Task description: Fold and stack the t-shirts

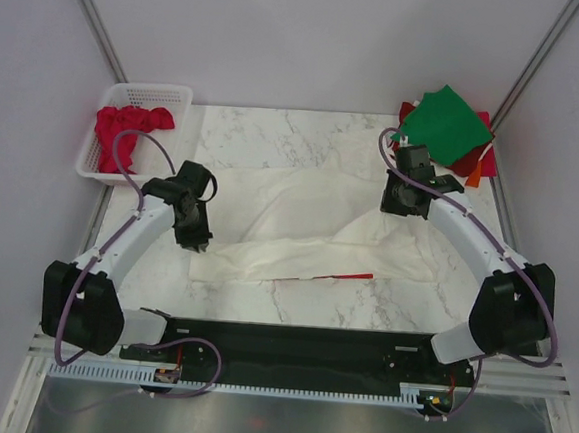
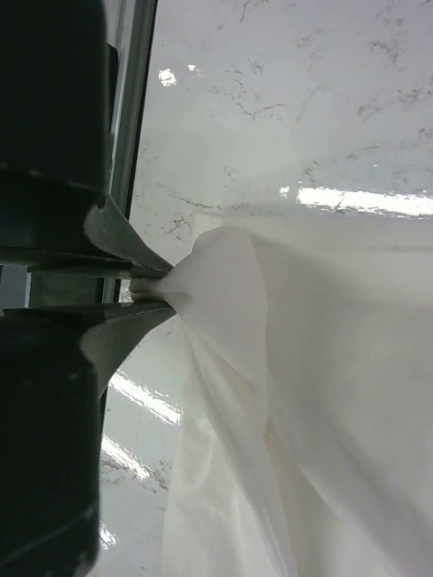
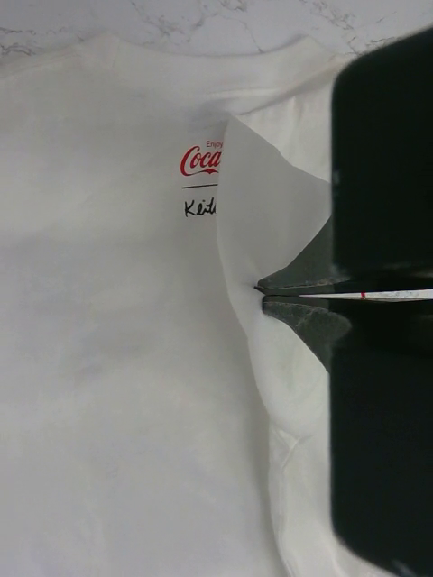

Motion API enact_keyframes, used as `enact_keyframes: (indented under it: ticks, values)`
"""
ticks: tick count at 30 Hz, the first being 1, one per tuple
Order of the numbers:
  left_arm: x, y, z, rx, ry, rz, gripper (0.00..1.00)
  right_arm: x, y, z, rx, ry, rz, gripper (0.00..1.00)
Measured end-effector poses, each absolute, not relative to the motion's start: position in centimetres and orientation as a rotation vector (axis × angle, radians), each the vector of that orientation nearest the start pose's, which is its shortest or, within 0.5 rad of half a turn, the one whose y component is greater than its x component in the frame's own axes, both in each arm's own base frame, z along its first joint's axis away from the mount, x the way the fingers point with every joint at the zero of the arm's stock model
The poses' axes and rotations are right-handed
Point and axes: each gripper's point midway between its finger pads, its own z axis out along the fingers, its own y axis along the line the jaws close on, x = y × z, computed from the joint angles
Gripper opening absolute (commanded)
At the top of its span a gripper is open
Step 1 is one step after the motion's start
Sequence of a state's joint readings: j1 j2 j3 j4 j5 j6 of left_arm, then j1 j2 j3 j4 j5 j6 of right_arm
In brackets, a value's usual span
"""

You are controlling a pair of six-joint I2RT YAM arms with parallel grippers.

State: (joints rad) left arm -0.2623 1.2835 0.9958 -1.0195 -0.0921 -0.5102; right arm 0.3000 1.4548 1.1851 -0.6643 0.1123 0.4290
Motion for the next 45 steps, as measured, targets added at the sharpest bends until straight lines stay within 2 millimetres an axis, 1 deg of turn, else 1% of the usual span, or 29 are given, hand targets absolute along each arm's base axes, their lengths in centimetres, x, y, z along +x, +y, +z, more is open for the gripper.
enact_keyframes:
  ticks: [2,3,4,5,6,7,8,10,12,14,16,18,19,20,21,23,24,25,26,27,31,33,35,37,40,41,43,44,45]
  values:
    - [22.3,-6.1,9.7,-0.378,2.86,0.0,0.25,35.4,10.5,13.2,0.215,2.521,0.148,0.21]
    - [22.5,-6.0,9.4,-0.382,2.872,0.011,0.26,35.8,10.6,12.5,0.219,2.537,0.139,0.35]
    - [22.8,-5.9,9.1,-0.386,2.882,0.025,0.34,36.3,10.6,11.9,0.225,2.549,0.131,0.66]
    - [23.2,-5.7,8.7,-0.387,2.891,0.04,0.44,36.8,10.6,11.1,0.235,2.563,0.116,0.77]
    - [23.4,-5.6,8.4,-0.388,2.897,0.055,0.65,37.4,10.4,10.6,0.239,2.573,0.093,0.85]
    - [23.7,-5.3,8.1,-0.38,2.907,0.086,0.7,37.9,10.2,10.2,0.241,2.578,0.071,0.91]
    - [24.2,-5.1,7.8,-0.392,2.911,0.111,0.72,38.5,10.0,9.8,0.252,2.579,0.045,0.95]
    - [25.1,-4.8,7.7,-0.4,2.907,0.135,0.74,39.5,9.5,9.8,0.265,2.567,0.001,0.98]
    - [26.2,-4.7,8.1,-0.406,2.879,0.144,0.74,40.4,9.1,10.6,0.276,2.536,-0.031,0.98]
    - [26.8,-4.7,8.8,-0.407,2.844,0.141,0.74,40.9,8.8,11.8,0.287,2.497,-0.042,0.98]
    - [27.0,-4.6,9.9,-0.407,2.803,0.124,0.73,40.7,8.6,13.0,0.291,2.463,-0.031,0.98]
    - [26.7,-4.6,11.2,-0.407,2.747,0.092,0.72,39.7,8.6,14.1,0.289,2.424,0.008,0.96]
    - [26.3,-4.5,11.9,-0.406,2.719,0.074,0.72,38.7,8.7,14.4,0.285,2.418,0.037,0.94]
    - [25.5,-4.4,13.0,-0.404,2.663,0.034,0.72,37.9,8.8,14.5,0.283,2.411,0.063,0.87]
    - [24.8,-4.3,13.7,-0.403,2.629,0.012,0.72,36.6,8.9,14.4,0.278,2.402,0.105,0.81]
    - [23.7,-4.4,15.1,-0.397,2.554,-0.048,0.72,34.8,9.3,13.5,0.278,2.41,0.166,0.68]
    - [23.2,-4.6,15.8,-0.391,2.518,-0.088,0.72,34.0,9.5,12.7,0.278,2.43,0.189,0.55]
    - [22.8,-4.9,16.5,-0.381,2.483,-0.132,0.72,33.5,9.7,12.0,0.276,2.451,0.208,0.47]
    - [22.6,-5.1,16.9,-0.372,2.447,-0.169,0.72,33.2,10.0,11.2,0.279,2.473,0.224,0.42]
    - [22.5,-5.4,17.2,-0.363,2.419,-0.206,0.71,33.1,10.3,10.6,0.282,2.491,0.238,0.39]
    - [21.5,-6.1,16.4,-0.344,2.403,-0.272,0.71,33.3,10.9,8.8,0.297,2.517,0.27,0.4]
    - [21.6,-6.2,16.2,-0.341,2.4,-0.283,0.7,33.3,11.1,8.0,0.301,2.532,0.279,0.43]
    - [21.6,-6.3,16.1,-0.339,2.399,-0.288,0.7,33.4,11.4,7.5,0.305,2.539,0.295,0.49]
    - [21.8,-6.5,16.2,-0.335,2.394,-0.3,0.7,33.5,11.7,7.1,0.312,2.545,0.314,0.51]
    - [22.0,-6.7,16.3,-0.33,2.389,-0.31,0.69,33.8,12.0,6.7,0.316,2.546,0.324,0.51]
    - [22.0,-6.7,16.3,-0.329,2.388,-0.31,0.69,34.0,12.1,6.4,0.317,2.548,0.325,0.5]
    - [22.1,-6.7,16.4,-0.329,2.386,-0.312,0.69,34.1,12.1,5.9,0.319,2.554,0.324,0.42]
    - [22.1,-6.7,16.4,-0.329,2.385,-0.312,0.69,34.2,12.2,5.6,0.32,2.561,0.324,0.28]
    - [22.1,-6.7,16.4,-0.33,2.385,-0.311,0.69,34.2,12.2,5.2,0.321,2.569,0.323,0.21]
